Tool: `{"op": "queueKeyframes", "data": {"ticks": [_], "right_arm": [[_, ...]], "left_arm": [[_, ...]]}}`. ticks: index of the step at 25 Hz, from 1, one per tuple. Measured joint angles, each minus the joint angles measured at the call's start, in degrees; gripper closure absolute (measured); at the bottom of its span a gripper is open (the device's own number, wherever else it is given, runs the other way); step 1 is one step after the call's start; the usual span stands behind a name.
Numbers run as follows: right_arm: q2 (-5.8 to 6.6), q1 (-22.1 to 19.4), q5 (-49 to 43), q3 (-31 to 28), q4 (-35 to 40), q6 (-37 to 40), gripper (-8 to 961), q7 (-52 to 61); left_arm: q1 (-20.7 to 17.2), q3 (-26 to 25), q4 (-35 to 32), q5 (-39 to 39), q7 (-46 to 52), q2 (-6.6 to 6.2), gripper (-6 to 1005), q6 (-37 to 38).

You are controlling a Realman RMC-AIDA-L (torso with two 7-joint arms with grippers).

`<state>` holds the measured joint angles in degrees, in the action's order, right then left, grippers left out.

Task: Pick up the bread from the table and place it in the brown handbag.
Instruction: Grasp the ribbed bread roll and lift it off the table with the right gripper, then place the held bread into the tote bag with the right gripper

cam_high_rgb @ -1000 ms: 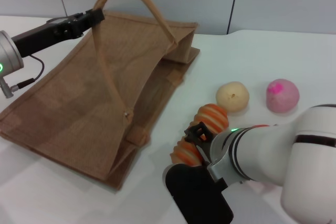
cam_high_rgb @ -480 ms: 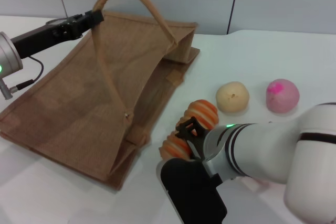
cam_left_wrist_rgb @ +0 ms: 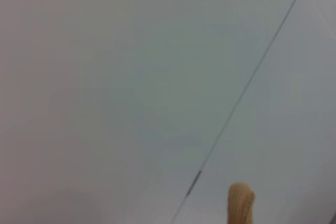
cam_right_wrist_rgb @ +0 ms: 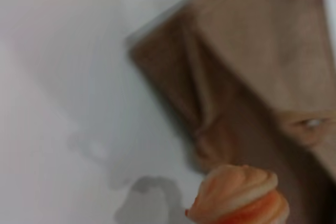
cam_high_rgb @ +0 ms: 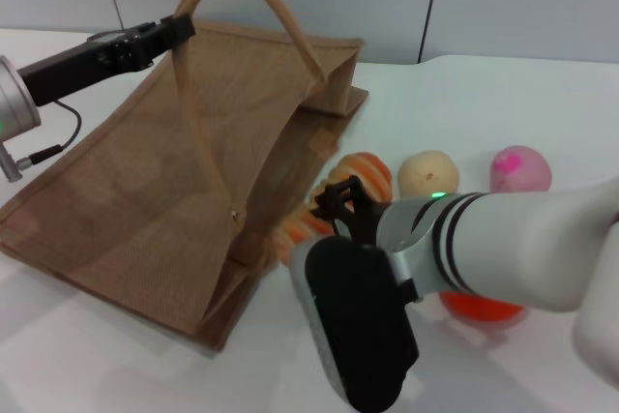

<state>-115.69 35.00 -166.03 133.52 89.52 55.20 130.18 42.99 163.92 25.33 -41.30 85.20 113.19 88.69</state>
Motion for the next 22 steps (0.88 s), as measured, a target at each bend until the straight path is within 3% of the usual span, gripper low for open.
{"op": "queueKeyframes", "data": {"ticks": [6,15,22], "right_arm": [[0.02,-4.80,0.01,-2.89,3.56,-3.86,575,-3.06],[0.03,-6.01,0.07,-2.57,-0.22,-10.23,591,-3.62],[-0.06,-6.48,0.10,-0.03,-2.64,-18.02,602,-3.65]], "left_arm": [[0.37,0.01,0.03,-0.60,0.88,-0.74,879,4.46],[2.00,0.08,0.19,-1.45,3.28,-2.05,878,12.57],[2.33,0.07,2.40,-3.59,5.86,-2.30,878,19.08]]}}
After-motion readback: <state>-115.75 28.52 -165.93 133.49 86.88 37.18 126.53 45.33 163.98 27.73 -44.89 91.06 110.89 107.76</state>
